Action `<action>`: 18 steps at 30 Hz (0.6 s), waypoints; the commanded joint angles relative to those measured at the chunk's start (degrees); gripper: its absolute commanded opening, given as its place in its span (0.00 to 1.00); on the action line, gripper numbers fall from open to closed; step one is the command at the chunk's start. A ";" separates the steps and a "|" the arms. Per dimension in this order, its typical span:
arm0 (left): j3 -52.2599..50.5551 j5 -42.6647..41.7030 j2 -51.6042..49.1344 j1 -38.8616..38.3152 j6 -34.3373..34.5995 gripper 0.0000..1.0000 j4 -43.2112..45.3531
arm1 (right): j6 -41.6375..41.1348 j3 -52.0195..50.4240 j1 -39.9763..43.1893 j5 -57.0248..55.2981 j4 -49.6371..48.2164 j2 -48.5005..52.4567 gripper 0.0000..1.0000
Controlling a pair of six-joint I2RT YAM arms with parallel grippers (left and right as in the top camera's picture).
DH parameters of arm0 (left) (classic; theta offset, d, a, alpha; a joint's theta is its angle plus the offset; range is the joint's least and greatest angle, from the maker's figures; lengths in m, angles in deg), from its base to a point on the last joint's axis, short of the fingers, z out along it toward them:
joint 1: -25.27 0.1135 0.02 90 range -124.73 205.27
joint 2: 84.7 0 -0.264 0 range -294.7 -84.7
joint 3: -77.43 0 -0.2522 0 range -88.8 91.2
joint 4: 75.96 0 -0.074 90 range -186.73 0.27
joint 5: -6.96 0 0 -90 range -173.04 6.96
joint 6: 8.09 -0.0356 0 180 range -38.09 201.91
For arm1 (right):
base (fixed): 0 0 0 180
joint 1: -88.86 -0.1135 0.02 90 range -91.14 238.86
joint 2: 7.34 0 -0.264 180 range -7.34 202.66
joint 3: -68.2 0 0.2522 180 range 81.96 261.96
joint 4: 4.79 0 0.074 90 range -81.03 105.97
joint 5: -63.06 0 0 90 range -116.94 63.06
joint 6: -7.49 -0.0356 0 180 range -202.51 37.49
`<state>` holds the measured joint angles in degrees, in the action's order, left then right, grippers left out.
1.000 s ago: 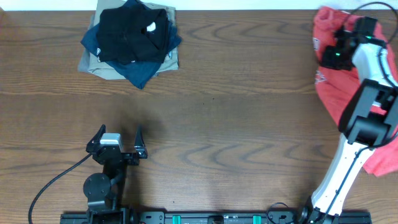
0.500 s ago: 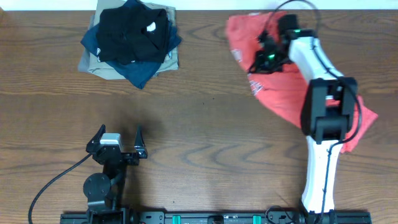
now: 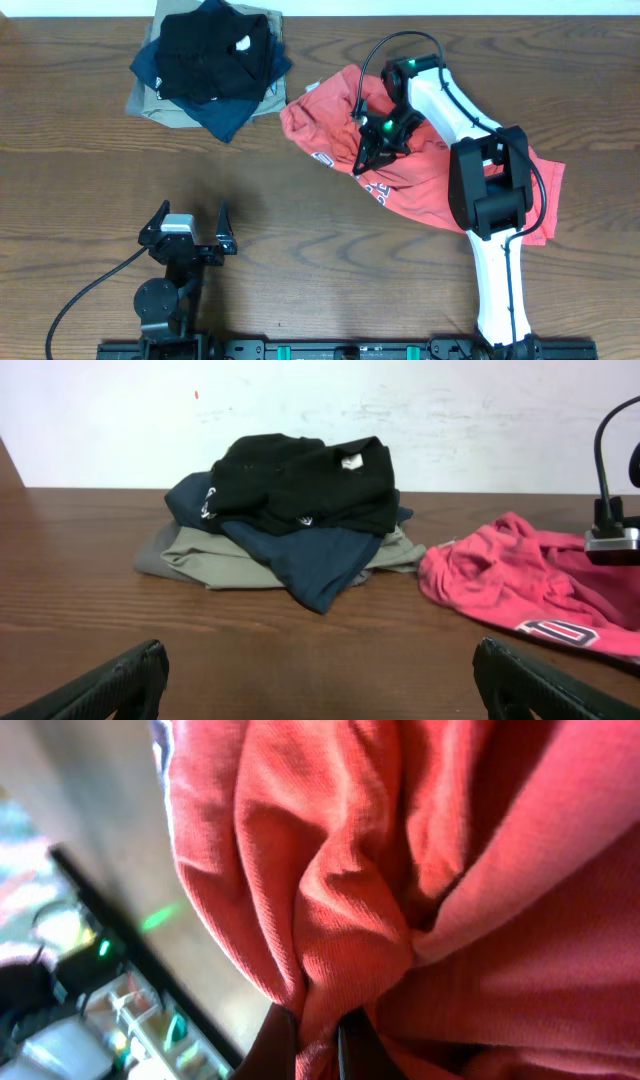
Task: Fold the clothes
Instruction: 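Drag the red t-shirt with the right gripper to the table center and release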
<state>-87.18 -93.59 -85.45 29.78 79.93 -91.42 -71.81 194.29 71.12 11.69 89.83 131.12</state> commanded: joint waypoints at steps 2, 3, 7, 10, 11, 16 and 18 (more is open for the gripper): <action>-1.40 -0.42 0.11 0.35 -0.79 0.98 -1.20 | 8.79 0.26 -4.09 5.29 4.26 -4.85 0.03; -1.40 -0.42 0.11 0.35 -0.79 0.98 -1.20 | 9.40 0.26 -5.09 5.27 5.16 -4.96 0.07; -1.40 -0.42 0.11 0.35 -0.79 0.98 -1.20 | 9.70 0.26 -11.43 1.70 6.88 -4.98 0.14; -1.40 -0.42 0.11 0.35 -0.79 0.98 -1.20 | 6.67 0.26 -16.06 -1.42 5.77 -5.07 0.19; -1.40 -0.42 0.11 0.35 -0.79 0.98 -1.20 | 5.73 0.28 -17.18 -2.47 5.25 -5.16 0.20; -1.40 -0.39 0.11 0.35 -0.79 0.98 -1.20 | -2.19 0.28 -19.06 -11.34 3.98 -7.04 0.24; -1.40 -0.42 0.11 0.35 -0.79 0.98 -1.20 | -5.03 0.28 -18.51 -15.56 4.42 -9.16 0.26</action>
<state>-87.18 -93.59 -85.45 29.78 79.93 -91.42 -70.87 194.27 51.01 3.91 94.00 126.90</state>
